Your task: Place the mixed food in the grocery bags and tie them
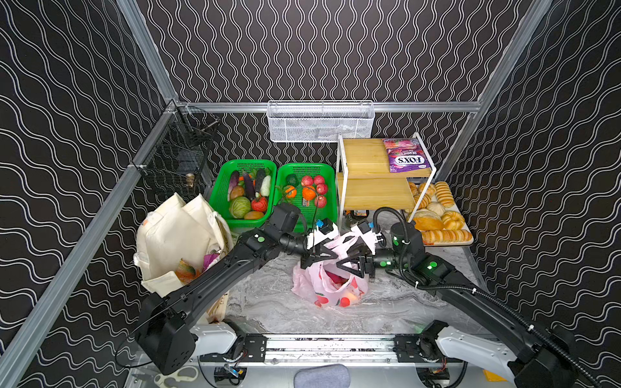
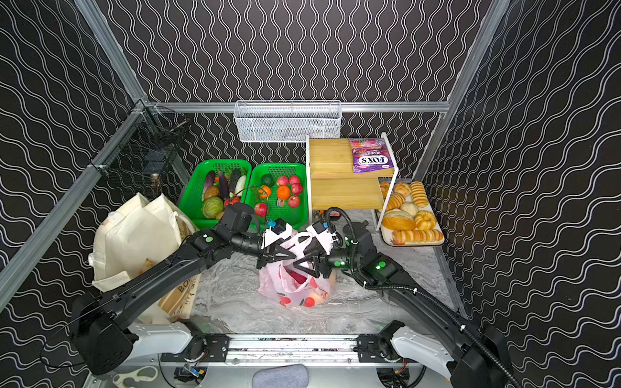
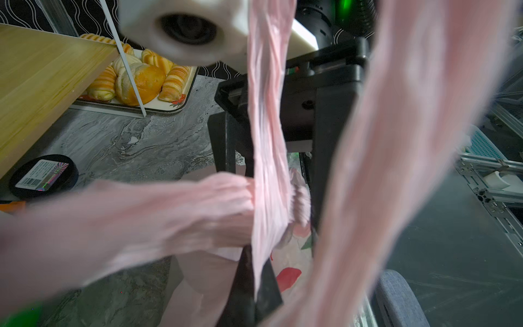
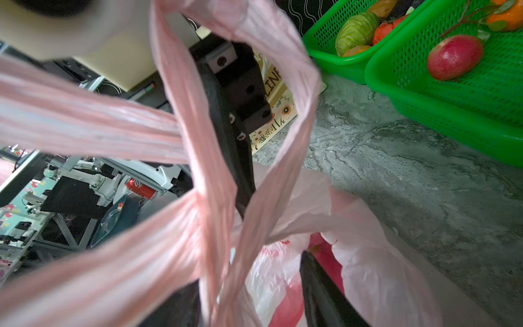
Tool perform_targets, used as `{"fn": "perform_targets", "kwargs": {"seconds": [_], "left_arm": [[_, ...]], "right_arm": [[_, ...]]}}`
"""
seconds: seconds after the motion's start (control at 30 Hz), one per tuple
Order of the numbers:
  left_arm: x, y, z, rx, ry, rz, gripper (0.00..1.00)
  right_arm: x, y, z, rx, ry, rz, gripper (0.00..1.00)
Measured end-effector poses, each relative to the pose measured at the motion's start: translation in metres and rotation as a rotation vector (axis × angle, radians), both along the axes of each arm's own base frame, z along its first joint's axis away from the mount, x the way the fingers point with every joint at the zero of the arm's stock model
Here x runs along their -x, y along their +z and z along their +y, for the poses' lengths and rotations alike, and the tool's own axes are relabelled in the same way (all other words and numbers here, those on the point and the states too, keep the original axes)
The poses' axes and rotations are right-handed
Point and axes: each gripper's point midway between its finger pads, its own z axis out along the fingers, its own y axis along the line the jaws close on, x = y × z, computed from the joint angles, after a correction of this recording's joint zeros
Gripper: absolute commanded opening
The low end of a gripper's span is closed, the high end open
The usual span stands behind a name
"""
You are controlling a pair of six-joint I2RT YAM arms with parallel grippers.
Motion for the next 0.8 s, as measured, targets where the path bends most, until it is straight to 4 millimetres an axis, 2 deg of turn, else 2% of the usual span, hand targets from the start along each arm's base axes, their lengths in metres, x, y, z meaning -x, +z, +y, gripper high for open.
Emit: {"fn": "perform_targets", "kwargs": {"seconds": [0.17, 0.3, 0.37, 0.57, 0.63, 0.7, 0.8], "left_arm": [[-0.004, -0.006, -0.003, -0.019, 0.023, 0.014, 0.00], [-0.006, -0.009, -0.004, -0.030, 0.038, 0.002, 0.00], [-0.007, -0.009, -0.005, -0.031, 0.041, -0.001, 0.00], [-0.008, -0.012, -0.005, -0.041, 0.048, -0.002, 0.00], [-0.008, -0.013, -0.004, -0.047, 0.052, -0.002, 0.12], [-0.008, -0.012, -0.003, -0.052, 0.054, -0.011, 0.21], [-0.005, -0.008, 0.001, -0.055, 0.054, -0.019, 0.48]], "right_arm": [[-0.005, 0.006, 0.003, -0.042, -0.019, 0.002, 0.63], [-0.009, 0.011, 0.003, -0.079, -0.049, 0.001, 0.59], [-0.013, 0.013, 0.003, -0.092, -0.072, 0.003, 0.52], [-0.020, 0.014, 0.002, -0.111, -0.119, 0.017, 0.18], [-0.022, 0.013, 0.002, -0.116, -0.135, 0.029, 0.09], [-0.023, 0.013, 0.002, -0.119, -0.142, 0.028, 0.06], [-0.026, 0.012, 0.000, -0.123, -0.165, 0.025, 0.03]]}}
